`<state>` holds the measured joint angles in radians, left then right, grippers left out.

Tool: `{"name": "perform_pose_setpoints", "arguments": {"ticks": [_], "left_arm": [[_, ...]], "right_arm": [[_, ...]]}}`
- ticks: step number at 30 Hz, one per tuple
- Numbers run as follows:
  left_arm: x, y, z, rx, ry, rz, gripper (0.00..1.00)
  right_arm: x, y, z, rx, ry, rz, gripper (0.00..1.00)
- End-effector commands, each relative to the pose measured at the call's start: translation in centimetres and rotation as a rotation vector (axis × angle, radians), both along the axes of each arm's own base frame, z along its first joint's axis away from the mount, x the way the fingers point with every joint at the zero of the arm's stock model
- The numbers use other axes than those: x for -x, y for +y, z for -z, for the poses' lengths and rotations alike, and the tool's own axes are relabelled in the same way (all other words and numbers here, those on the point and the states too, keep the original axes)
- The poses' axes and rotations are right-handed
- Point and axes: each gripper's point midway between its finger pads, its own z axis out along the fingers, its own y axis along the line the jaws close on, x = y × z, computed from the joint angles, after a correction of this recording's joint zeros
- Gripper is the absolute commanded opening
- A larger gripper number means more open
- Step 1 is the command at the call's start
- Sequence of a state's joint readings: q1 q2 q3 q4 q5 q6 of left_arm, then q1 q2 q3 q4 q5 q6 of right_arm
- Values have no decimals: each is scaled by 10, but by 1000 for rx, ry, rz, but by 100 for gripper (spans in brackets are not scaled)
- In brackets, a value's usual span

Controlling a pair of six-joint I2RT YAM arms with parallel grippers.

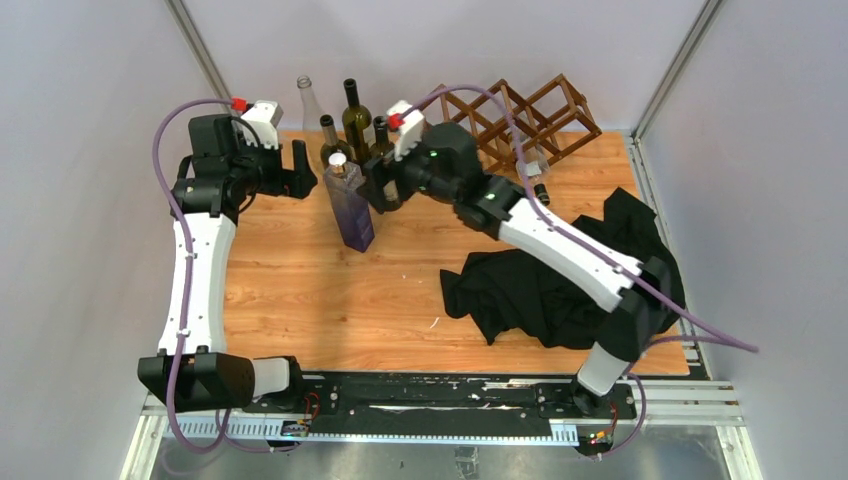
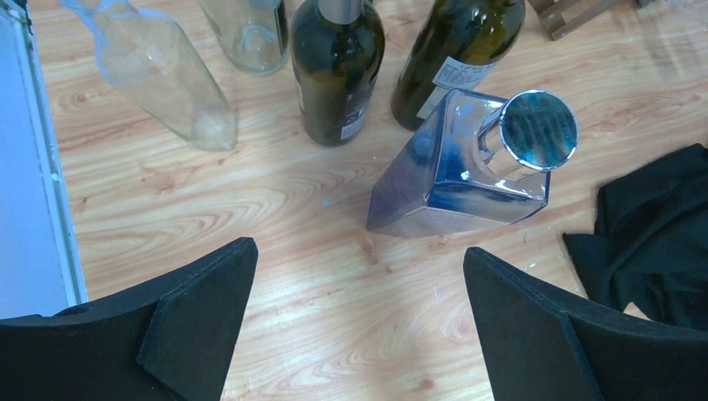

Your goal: Take the wine bottle off the wine rack

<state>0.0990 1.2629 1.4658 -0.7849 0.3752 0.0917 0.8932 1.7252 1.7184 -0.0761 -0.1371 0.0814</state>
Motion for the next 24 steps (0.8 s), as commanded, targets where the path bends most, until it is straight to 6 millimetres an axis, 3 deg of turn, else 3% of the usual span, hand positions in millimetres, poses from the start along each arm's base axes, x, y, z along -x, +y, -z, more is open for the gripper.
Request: {"name": "perform_pose_setpoints", "arguments": {"ticks": [1, 5, 8, 12, 17, 24], "left_arm": [[1, -2, -15, 13, -25, 19, 100], [2, -6, -16, 33, -20, 34, 100], [2, -10, -17, 47, -21, 51, 100], [2, -14, -16, 69, -13, 62, 100], [3, -22, -19, 108, -9, 90, 100], [4, -28, -17, 131, 1, 125, 100]], "right_arm": [[-12, -76, 5, 7, 132, 112, 96], [-42, -162, 17, -8, 239, 326, 97], [-73, -241, 46, -23, 332, 544, 97], [-97, -309, 79, -55, 458, 716, 98], [-118, -354, 128, 26, 562, 864, 94], [-150, -381, 178, 55, 671, 913, 86]]}}
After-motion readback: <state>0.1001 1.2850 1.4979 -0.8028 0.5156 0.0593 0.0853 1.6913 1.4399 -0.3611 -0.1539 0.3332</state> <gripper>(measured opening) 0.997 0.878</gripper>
